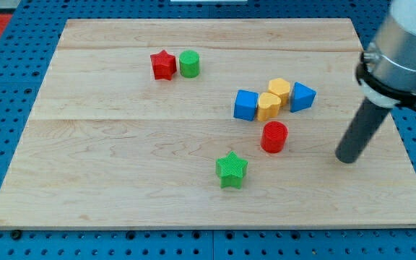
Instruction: Place the red circle to the bottom of the blue cube
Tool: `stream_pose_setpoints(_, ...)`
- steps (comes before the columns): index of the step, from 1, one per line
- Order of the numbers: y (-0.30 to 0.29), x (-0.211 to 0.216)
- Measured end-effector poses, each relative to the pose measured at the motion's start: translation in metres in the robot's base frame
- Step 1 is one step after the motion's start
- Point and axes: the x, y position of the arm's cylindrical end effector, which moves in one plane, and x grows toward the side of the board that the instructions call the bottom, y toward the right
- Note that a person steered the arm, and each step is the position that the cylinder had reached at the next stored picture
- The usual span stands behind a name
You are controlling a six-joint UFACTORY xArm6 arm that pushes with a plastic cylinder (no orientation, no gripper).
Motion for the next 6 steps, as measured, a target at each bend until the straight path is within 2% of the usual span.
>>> stream_pose_setpoints(1,-0.054,-0.005)
stream_pose_setpoints(3,-0.123,-0.015)
stream_pose_setpoints(5,-0.100,-0.043)
stream_pose_setpoints(6,-0.166,-0.040)
